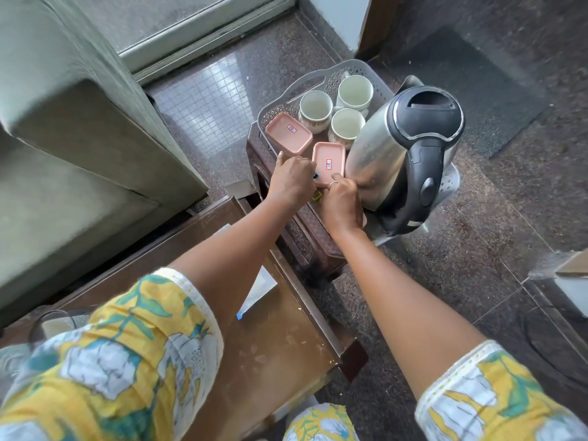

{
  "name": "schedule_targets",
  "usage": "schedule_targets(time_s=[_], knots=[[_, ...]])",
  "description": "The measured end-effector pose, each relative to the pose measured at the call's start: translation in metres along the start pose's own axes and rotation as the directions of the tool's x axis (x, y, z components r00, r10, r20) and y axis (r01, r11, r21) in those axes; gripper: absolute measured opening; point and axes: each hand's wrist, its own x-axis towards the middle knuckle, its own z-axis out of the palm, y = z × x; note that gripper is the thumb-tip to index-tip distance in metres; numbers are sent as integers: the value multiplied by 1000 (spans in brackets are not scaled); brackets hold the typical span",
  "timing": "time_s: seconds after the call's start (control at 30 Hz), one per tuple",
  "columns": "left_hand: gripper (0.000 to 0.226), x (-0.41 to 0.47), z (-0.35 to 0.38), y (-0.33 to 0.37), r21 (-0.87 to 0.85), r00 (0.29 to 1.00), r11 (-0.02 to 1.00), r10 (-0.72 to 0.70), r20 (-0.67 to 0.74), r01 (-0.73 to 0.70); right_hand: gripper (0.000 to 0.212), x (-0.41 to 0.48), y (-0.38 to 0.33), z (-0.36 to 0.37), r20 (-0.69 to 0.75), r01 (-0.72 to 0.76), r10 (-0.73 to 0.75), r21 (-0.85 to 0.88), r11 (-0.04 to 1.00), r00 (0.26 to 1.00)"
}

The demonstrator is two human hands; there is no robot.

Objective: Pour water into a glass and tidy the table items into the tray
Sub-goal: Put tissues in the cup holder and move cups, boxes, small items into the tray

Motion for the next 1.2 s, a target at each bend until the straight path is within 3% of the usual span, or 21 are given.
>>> schedule_targets(time_s=[0.1, 0.23, 0.33, 0.43, 0.53, 0.67, 0.83, 0.93, 1.0, 1.07, 1.13, 1.2], knots=[[28, -10, 0, 0, -57, 994, 998, -5, -105, -1, 35, -2, 0, -1, -24, 93, -94, -37, 995, 995], [29, -40, 2, 5, -323, 939, 946, -139, -316, 31, 28, -20, -14, -5, -209, 212, -206, 6, 977, 956], [29, -76, 16, 2, -498, 851, 866, -298, -432, 51, 16, -44, -31, 2, -341, 364, -350, -25, 931, 872], [28, -120, 34, -18, -652, 722, 753, -501, -477, 92, 22, -78, -40, 23, -328, 520, -517, -87, 850, 791], [28, -168, 53, -47, -677, 688, 711, -588, -425, 190, 23, -121, -45, 54, -234, 627, -632, -105, 772, 739], [43, -236, 77, -92, -622, 655, 705, -653, -381, 341, 14, -181, -54, 98, 11, 664, -664, -48, 746, 747], [40, -322, 105, -157, -604, 519, 558, -813, -263, 569, 21, -244, -66, 148, 372, 580, -565, 84, 810, 736], [40, -365, 119, -195, -513, 440, 457, -883, -164, 726, 43, -265, -67, 179, 562, 497, -414, 6, 868, 716], [48, -385, 126, -215, -456, 351, 328, -936, -35, 827, 50, -273, -67, 193, 627, 503, -353, -72, 861, 694], [56, -397, 131, -229, -436, 255, 200, -964, 72, 878, 49, -279, -67, 201, 676, 602, -367, -142, 786, 639], [52, -404, 137, -236, -455, 226, 155, -968, 107, 877, 42, -282, -64, 204, 700, 641, -360, -181, 746, 617], [40, -408, 144, -242, -469, 248, 177, -964, 94, 865, 34, -282, -62, 206, 678, 633, -351, -217, 743, 646]])
